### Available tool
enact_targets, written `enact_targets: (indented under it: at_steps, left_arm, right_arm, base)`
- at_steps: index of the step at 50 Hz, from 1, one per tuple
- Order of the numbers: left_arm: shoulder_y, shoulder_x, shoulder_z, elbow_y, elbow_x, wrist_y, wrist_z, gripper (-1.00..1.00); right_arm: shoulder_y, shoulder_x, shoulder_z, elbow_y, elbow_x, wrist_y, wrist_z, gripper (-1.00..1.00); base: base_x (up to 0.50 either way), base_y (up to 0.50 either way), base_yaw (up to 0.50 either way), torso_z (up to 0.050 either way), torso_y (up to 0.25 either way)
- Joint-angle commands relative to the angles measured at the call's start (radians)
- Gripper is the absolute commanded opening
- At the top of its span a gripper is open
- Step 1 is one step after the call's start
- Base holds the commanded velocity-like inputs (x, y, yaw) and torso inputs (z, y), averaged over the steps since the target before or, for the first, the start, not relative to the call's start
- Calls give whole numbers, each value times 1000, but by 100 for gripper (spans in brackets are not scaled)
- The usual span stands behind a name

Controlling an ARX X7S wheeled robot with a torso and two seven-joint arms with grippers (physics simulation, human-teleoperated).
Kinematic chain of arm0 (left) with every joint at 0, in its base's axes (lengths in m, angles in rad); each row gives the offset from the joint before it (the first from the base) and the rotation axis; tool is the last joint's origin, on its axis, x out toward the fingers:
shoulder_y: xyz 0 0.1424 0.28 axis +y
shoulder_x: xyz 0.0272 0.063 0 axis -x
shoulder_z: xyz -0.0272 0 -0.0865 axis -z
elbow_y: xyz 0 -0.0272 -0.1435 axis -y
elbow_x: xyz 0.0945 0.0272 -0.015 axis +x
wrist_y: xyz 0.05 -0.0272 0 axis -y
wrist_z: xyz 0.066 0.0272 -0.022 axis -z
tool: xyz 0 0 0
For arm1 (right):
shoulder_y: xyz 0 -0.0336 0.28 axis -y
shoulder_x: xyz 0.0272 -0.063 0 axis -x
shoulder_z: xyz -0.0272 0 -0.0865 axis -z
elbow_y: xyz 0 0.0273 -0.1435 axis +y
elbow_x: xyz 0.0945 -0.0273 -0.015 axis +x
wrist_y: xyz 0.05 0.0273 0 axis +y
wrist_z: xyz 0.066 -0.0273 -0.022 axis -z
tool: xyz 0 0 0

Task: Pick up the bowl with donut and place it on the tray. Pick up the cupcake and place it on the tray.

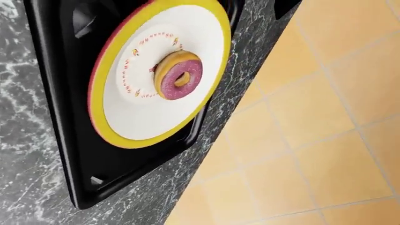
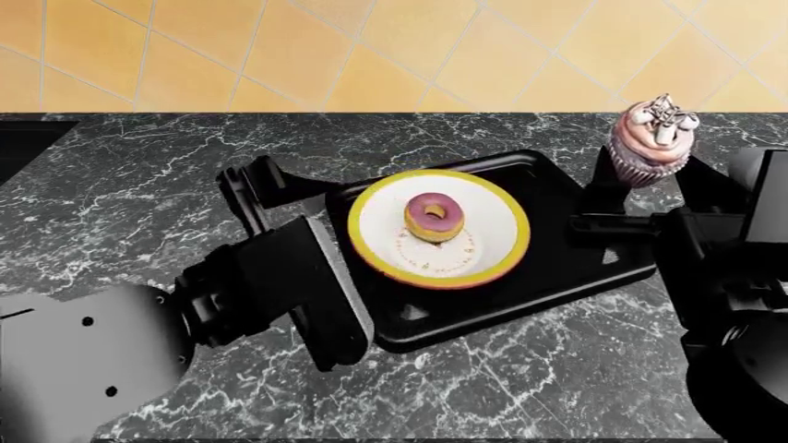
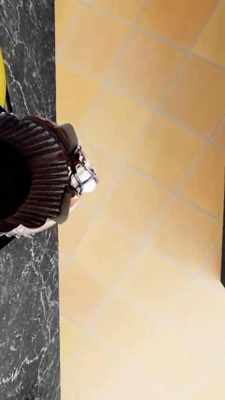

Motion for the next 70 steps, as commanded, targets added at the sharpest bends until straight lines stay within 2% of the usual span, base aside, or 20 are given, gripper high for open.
enact_targets:
  at_steps: [1,17,26,70]
  left_arm:
    - [93,-90,-52,41,-35,66,-112,100]
    - [186,-195,-100,138,-51,162,-260,100]
    - [227,-232,-104,156,-54,200,-295,100]
    - [257,-224,-89,125,-48,205,-293,100]
  right_arm:
    - [82,-26,-28,76,-57,22,-52,-100]
    - [150,-52,-79,198,-76,33,-126,-100]
    - [174,-72,-98,288,-75,31,-181,-100]
    - [217,-119,-201,533,-183,21,-257,-100]
  base:
    - [0,0,0,0,0]
    - [0,0,0,0,1]
    - [0,0,0,0,1]
    - [0,0,0,0,1]
